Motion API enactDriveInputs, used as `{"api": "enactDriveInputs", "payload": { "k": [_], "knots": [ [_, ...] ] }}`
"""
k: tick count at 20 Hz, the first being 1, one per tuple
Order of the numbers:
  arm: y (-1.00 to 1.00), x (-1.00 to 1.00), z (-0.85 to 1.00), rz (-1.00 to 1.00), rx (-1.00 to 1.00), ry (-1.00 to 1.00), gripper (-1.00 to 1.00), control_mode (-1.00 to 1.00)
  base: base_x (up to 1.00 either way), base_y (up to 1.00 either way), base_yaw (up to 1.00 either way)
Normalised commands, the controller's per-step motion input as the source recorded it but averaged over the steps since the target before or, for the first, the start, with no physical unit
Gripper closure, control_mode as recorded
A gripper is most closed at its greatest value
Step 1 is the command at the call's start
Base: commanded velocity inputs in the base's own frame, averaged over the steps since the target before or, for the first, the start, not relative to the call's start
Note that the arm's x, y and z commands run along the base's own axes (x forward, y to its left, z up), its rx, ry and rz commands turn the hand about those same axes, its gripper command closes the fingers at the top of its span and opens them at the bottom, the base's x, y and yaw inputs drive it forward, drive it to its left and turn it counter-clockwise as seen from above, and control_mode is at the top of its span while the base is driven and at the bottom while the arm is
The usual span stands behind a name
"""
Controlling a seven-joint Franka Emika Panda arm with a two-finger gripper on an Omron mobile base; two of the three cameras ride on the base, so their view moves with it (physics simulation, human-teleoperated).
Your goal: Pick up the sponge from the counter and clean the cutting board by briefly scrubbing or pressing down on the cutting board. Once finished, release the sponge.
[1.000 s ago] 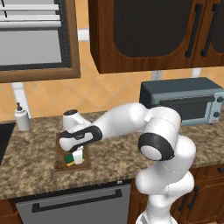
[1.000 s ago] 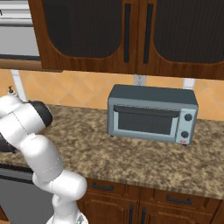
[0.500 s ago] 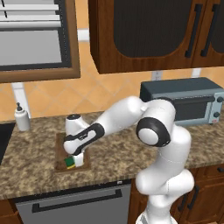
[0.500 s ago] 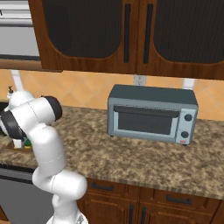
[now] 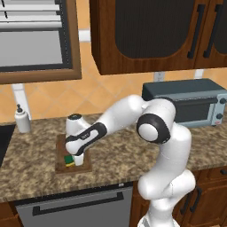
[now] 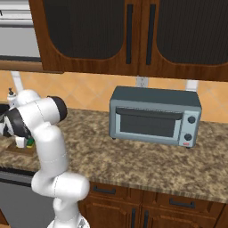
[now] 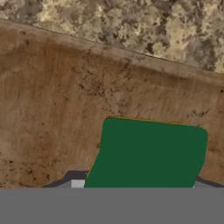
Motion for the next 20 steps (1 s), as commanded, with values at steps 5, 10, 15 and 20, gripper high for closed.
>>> {"api": "enactDriveInputs", "payload": {
  "k": [5, 10, 15, 20],
  "knots": [
    [0.46, 0.61, -0.15, -0.12, -0.09, 0.02, 1.0, -1.0, 0.0, 0.0, 0.0],
    [0.22, 0.78, 0.0, -0.01, -0.06, 0.1, 1.0, -1.0, 0.0, 0.0, 0.0],
    [0.13, 0.66, -0.09, 0.0, -0.03, 0.0, 1.0, -1.0, 0.0, 0.0, 0.0],
    [0.15, 0.49, -0.24, -0.02, -0.03, -0.02, 1.0, -1.0, 0.0, 0.0, 0.0]
  ]
}}
